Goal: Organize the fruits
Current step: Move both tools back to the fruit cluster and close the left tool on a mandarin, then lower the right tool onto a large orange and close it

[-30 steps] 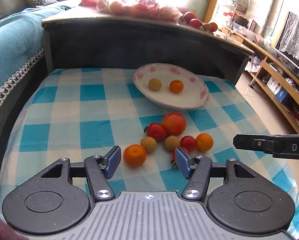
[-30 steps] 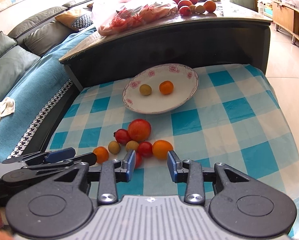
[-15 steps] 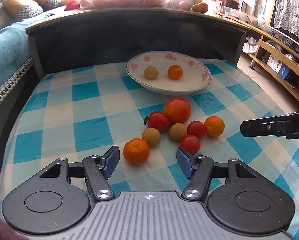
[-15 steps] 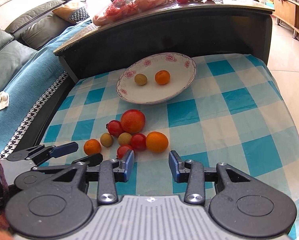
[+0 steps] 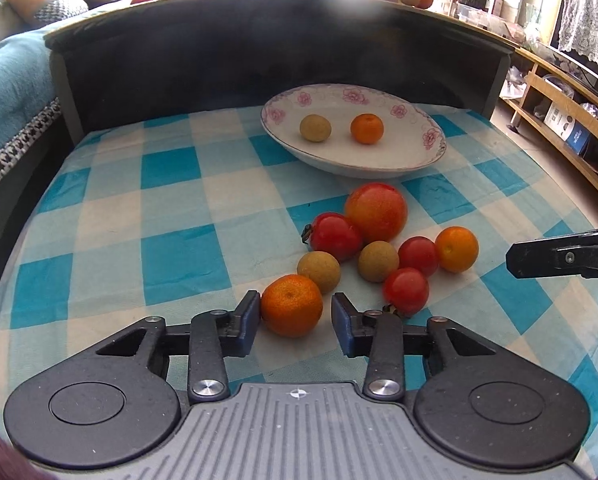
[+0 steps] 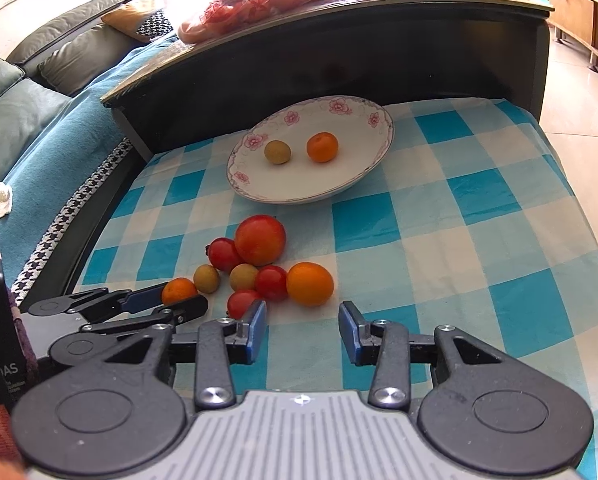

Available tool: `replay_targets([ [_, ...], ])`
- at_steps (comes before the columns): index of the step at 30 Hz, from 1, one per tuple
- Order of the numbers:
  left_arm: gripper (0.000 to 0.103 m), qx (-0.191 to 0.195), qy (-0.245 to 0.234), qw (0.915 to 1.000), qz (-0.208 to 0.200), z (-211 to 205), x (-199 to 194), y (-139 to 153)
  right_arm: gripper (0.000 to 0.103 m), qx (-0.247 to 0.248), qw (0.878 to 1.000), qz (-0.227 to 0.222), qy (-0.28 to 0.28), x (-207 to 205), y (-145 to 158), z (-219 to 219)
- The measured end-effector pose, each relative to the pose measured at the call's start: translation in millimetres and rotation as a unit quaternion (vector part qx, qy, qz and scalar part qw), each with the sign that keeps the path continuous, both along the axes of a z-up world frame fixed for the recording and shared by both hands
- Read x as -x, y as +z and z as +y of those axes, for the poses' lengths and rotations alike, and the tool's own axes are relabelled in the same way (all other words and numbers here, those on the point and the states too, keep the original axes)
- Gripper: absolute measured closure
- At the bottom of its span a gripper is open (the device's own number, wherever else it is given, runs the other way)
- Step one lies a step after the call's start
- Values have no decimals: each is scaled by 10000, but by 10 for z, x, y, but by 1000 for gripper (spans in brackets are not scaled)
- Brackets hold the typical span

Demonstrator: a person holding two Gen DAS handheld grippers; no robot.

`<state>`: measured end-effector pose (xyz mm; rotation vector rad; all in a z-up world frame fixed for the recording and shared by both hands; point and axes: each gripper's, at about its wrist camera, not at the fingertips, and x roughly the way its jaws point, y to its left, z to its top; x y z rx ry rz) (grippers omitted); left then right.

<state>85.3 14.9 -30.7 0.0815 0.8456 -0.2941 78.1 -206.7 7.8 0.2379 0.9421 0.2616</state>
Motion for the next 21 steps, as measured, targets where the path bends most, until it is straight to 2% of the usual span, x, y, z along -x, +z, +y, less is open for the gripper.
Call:
replay_targets([
  [7, 55, 18, 32, 10000, 20, 1, -2, -9, 61, 49, 9999, 93, -58, -145, -96, -42],
  [10, 54, 38, 35, 10000, 32, 0, -6, -13, 61, 123, 9999, 90, 59, -209, -147, 8],
  [15, 44, 68, -38, 10000, 61, -29, -6, -16, 61, 365, 9985, 1, 407, -298, -215, 148],
  [21, 43, 106, -48, 9999, 55, -38, -25, -23, 61, 561, 9963, 54, 654, -416, -359, 237],
])
